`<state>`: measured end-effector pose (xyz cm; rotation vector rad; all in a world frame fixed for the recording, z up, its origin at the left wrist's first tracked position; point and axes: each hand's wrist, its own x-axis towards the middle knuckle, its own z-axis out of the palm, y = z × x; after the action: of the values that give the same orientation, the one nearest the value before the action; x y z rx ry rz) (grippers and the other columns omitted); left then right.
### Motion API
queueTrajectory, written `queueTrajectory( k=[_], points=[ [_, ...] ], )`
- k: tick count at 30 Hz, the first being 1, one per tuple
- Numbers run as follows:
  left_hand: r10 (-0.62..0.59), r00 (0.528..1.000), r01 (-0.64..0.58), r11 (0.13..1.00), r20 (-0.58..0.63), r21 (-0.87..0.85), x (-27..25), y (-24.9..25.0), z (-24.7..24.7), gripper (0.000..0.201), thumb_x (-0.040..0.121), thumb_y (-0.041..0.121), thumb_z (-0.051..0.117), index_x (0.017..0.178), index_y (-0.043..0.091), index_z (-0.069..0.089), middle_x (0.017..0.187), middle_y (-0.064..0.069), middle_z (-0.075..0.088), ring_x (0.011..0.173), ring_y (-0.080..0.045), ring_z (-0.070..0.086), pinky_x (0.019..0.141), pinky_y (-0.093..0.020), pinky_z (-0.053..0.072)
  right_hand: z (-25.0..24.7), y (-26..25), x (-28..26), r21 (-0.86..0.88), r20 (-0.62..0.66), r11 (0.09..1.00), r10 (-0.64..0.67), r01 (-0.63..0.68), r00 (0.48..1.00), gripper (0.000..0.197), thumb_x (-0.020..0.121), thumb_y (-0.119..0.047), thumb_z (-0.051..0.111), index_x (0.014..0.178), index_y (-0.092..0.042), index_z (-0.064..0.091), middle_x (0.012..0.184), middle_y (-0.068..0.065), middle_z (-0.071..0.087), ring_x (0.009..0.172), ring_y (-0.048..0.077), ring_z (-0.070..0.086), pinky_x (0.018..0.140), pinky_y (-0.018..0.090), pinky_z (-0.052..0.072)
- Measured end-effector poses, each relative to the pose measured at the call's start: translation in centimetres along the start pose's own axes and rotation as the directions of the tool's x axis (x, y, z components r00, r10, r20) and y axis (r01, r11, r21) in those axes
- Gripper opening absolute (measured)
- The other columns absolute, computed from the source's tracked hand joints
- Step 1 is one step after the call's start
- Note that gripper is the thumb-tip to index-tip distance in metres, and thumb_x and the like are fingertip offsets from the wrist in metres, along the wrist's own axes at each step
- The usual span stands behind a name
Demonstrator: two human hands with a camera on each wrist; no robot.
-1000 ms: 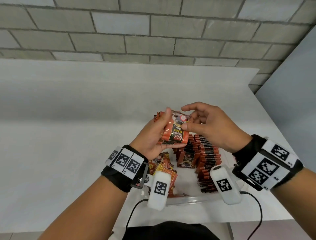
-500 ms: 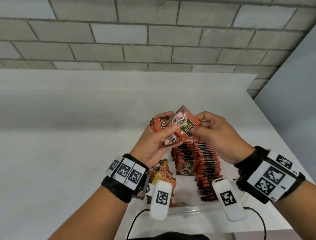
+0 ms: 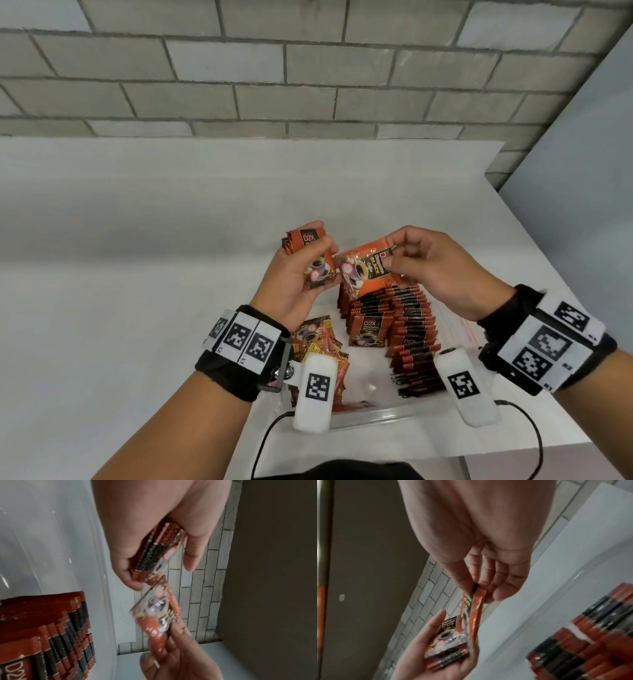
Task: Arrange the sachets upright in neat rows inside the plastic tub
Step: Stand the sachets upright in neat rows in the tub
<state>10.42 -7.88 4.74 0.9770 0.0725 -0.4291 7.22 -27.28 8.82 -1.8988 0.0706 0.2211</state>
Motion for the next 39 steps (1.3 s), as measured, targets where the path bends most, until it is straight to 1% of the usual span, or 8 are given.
queueTrajectory(
  k=[2,4,7,16,20,26,34,39],
  points=[
    [-0.022,0.998,0.023,1.0,-0.059,0.01,0.3,-0.1,-0.3,0.024,0.084,0.014,0.065,0.106,0.023,0.061,0.086,-0.005,0.064,0.076,-0.019,0.063,0.08,-0.038,0.052,-0.1,0.9,-0.2,-0.223,0.081,0.975,0.024,-0.006,0.996,0.012,0.087,-0.009,0.064,0.095,-0.018,0.065,0.081,0.003,0.07,0.072,0.023,0.064,0.071,0.031,0.051],
    [-0.044,0.996,0.047,0.998,-0.08,0.036,0.4,-0.3,-0.4,0.022,0.087,0.014,0.064,0.107,0.023,0.061,0.086,-0.004,0.063,0.075,-0.018,0.062,0.08,-0.037,0.052,0.3,1.8,-0.3,-0.491,0.193,0.87,0.074,0.031,0.978,0.011,0.087,-0.015,0.066,0.095,-0.023,0.063,0.077,-0.006,0.067,0.074,0.012,0.064,0.073,0.026,0.049],
    [-0.057,0.996,0.06,0.997,-0.073,0.043,0.3,-0.4,-0.6,0.024,0.087,0.015,0.064,0.109,0.022,0.061,0.086,-0.004,0.063,0.075,-0.018,0.063,0.08,-0.037,0.052,1.2,2.3,-0.1,-0.648,0.309,0.749,0.098,0.135,0.946,0.016,0.087,-0.018,0.066,0.101,-0.025,0.066,0.075,-0.013,0.065,0.073,0.007,0.063,0.07,0.019,0.047],
    [-0.067,0.997,0.069,0.996,-0.034,0.053,-0.3,0.0,-0.6,0.02,0.088,0.014,0.062,0.106,0.022,0.061,0.083,-0.004,0.063,0.07,-0.016,0.063,0.072,-0.033,0.053,3.4,2.3,1.2,-0.811,0.371,0.549,0.21,0.205,0.905,0.021,0.089,-0.017,0.061,0.109,-0.02,0.067,0.073,-0.008,0.068,0.059,-0.002,0.053,0.055,0.014,0.035],
    [-0.071,0.997,0.073,0.995,-0.024,0.068,-0.4,0.3,-0.6,0.023,0.089,0.014,0.062,0.11,0.021,0.061,0.082,-0.003,0.065,0.069,-0.015,0.063,0.07,-0.032,0.053,4.1,2.4,1.3,-0.888,0.366,0.366,0.193,0.279,0.91,0.016,0.088,-0.018,0.06,0.102,-0.019,0.066,0.071,-0.014,0.05,0.07,0.009,0.051,0.053,0.015,0.033],
    [-0.073,0.997,0.074,0.995,-0.02,0.068,-0.7,0.3,-0.8,0.023,0.088,0.015,0.063,0.11,0.021,0.061,0.08,-0.003,0.065,0.068,-0.014,0.063,0.068,-0.031,0.053,4.9,2.1,1.1,-0.926,0.358,0.199,0.194,0.321,0.913,0.007,0.086,-0.016,0.058,0.086,-0.022,0.055,0.08,-0.006,0.046,0.072,0.016,0.046,0.048,0.021,0.024],
    [-0.08,0.997,0.08,0.994,-0.005,0.074,-0.8,0.3,-0.9,0.018,0.089,0.016,0.062,0.106,0.022,0.061,0.08,-0.002,0.065,0.068,-0.014,0.063,0.069,-0.031,0.053,4.9,2.2,0.9,-0.924,0.379,0.128,0.155,0.361,0.913,0.011,0.084,-0.011,0.053,0.079,-0.021,0.051,0.078,-0.003,0.052,0.07,0.019,0.049,0.046,0.023,0.024],
    [-0.076,0.997,0.076,0.994,-0.006,0.079,-0.8,0.3,-1.0,0.019,0.088,0.016,0.063,0.107,0.022,0.061,0.08,-0.002,0.066,0.067,-0.014,0.064,0.068,-0.031,0.054,4.7,2.4,1.0,-0.925,0.369,0.152,0.139,0.348,0.919,0.013,0.084,-0.013,0.056,0.079,-0.022,0.048,0.08,-0.005,0.05,0.071,0.018,0.048,0.048,0.022,0.025]
  ],
)
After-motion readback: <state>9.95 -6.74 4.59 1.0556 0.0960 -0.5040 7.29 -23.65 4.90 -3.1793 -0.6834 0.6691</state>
